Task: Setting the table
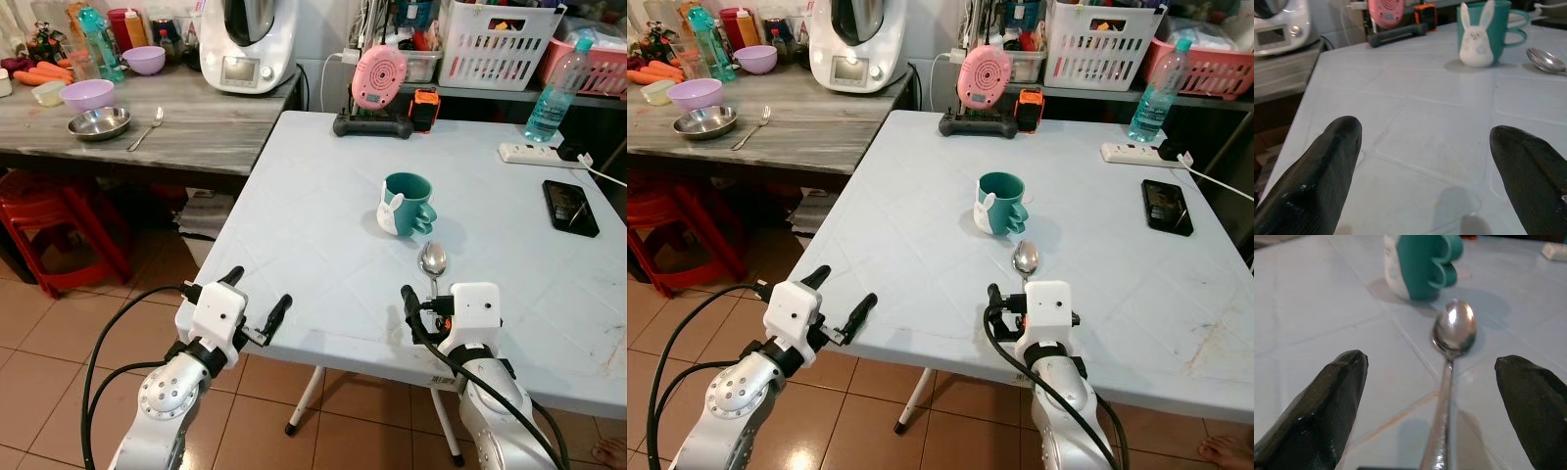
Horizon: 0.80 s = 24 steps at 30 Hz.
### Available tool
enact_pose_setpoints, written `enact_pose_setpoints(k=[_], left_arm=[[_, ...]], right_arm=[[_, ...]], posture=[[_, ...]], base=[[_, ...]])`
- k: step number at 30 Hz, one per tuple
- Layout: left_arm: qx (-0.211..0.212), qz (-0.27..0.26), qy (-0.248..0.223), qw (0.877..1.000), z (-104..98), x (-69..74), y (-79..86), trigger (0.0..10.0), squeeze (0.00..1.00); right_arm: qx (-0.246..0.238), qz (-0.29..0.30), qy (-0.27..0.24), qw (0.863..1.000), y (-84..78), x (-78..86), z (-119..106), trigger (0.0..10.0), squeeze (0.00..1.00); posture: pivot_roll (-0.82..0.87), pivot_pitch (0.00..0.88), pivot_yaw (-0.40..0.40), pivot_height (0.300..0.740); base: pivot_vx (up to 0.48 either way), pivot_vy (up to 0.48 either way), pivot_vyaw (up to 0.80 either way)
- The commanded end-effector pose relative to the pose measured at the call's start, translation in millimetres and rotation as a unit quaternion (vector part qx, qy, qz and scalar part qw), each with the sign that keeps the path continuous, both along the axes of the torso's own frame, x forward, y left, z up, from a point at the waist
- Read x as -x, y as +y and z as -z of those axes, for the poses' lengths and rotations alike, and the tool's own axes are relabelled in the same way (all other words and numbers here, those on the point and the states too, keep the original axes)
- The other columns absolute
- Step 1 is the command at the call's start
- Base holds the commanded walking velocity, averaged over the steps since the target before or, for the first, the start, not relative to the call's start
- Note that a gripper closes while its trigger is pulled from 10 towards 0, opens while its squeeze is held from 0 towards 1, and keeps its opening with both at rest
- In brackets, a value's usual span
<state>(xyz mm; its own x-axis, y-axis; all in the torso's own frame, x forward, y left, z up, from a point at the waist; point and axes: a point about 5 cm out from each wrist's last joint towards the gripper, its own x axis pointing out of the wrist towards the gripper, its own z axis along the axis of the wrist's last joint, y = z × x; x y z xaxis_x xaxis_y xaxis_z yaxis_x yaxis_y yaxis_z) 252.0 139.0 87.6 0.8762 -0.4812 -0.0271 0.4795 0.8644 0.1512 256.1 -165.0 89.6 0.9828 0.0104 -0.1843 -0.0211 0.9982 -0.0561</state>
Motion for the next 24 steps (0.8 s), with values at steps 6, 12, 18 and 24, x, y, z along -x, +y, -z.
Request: enact_pose_setpoints(k=[6, 12, 18, 24], left_arm=[[-0.01, 0.032, 0.005, 0.999, 1.6, -1.5, 1.5, 10.0, 0.0], [-0.016, 0.039, 0.003, 0.999, 3.4, 0.6, 0.3, 10.0, 0.0], [-0.013, 0.043, 0.008, 0.999, 5.7, 2.2, 0.4, 10.0, 0.0], [-0.003, 0.063, 0.018, 0.998, 8.1, 4.3, -2.0, 10.0, 0.0]], right_arm=[[-0.006, 0.023, 0.025, 0.999, -11.9, -5.9, 5.7, 10.0, 0.0], [-0.016, 0.019, 0.042, 0.999, -12.5, -10.8, 9.8, 10.0, 0.0], [-0.02, 0.013, 0.052, 0.998, -11.7, -19.5, 11.5, 10.0, 0.0], [-0.02, 0.009, 0.066, 0.998, -12.7, -22.5, 14.4, 10.0, 0.0]], posture=[[0.01, 0.0, 0.016, 0.74], [0.01, 0.0, 0.02, 0.74], [0.01, 0.0, 0.021, 0.74], [0.01, 0.0, 0.021, 0.74]], base=[[0.0, 0.0, 0.0], [0.0, 0.0, 0.0], [0.0, 0.0, 0.0], [0.0, 0.0, 0.0]])
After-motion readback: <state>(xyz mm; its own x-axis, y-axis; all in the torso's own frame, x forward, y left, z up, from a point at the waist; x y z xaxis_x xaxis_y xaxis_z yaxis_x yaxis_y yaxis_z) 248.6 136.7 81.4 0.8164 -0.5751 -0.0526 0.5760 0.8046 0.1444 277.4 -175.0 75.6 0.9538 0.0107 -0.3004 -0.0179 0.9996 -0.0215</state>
